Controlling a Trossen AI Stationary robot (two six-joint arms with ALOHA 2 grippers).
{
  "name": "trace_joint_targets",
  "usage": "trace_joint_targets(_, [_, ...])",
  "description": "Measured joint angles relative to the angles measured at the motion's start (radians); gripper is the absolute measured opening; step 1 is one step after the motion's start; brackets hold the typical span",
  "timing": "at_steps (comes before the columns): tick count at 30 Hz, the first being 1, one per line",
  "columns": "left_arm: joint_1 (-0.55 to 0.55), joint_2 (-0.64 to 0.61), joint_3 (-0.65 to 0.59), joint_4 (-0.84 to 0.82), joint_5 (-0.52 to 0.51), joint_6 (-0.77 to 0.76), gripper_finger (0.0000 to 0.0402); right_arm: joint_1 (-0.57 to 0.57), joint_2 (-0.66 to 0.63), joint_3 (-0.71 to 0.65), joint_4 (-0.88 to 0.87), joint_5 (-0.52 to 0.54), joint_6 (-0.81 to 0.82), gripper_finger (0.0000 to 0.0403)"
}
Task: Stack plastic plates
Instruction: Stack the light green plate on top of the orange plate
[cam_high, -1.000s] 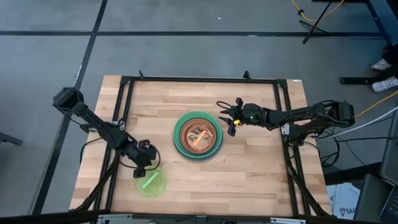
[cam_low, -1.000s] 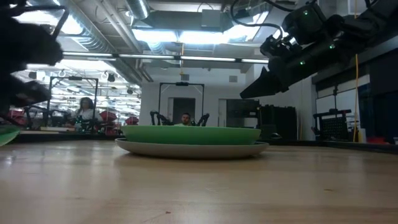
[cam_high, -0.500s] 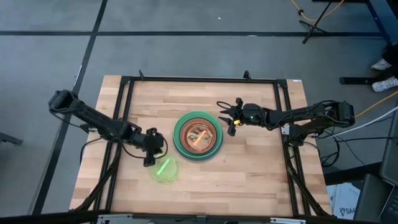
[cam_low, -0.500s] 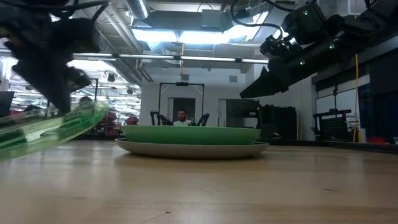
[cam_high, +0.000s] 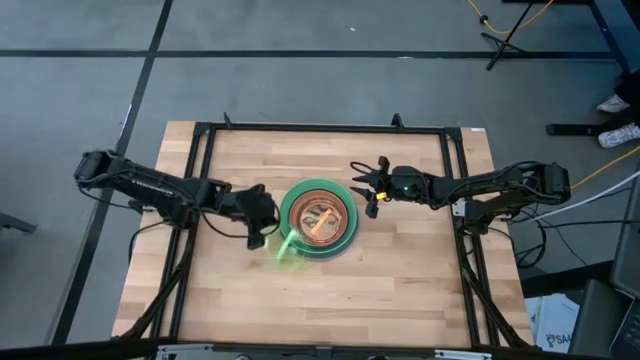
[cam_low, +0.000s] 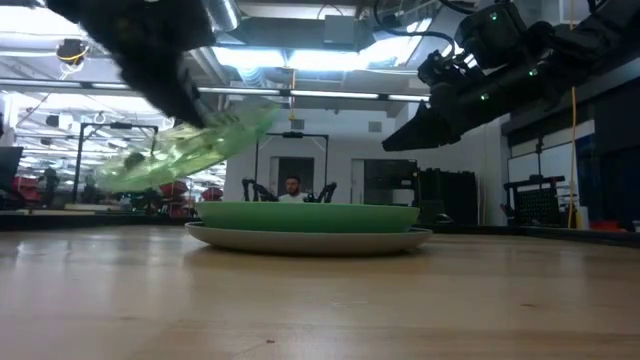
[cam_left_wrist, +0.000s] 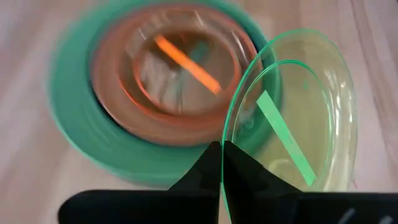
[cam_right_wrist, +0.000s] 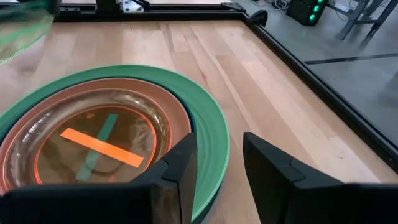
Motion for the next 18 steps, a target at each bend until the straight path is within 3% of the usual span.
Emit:
trace_joint_targets(12, [0.185,0.100,0.001,0.365,-0.051,0.059,0.0002,0.000,0.000,0.000,-0.002,0.000,0.000,0.0121])
trace_joint_targets(18, [0.240,0.226,0.002,0.483,0.009,0.089,0.0002,0.000,0.000,0.000,-0.002,0.000,-0.003,0.0121])
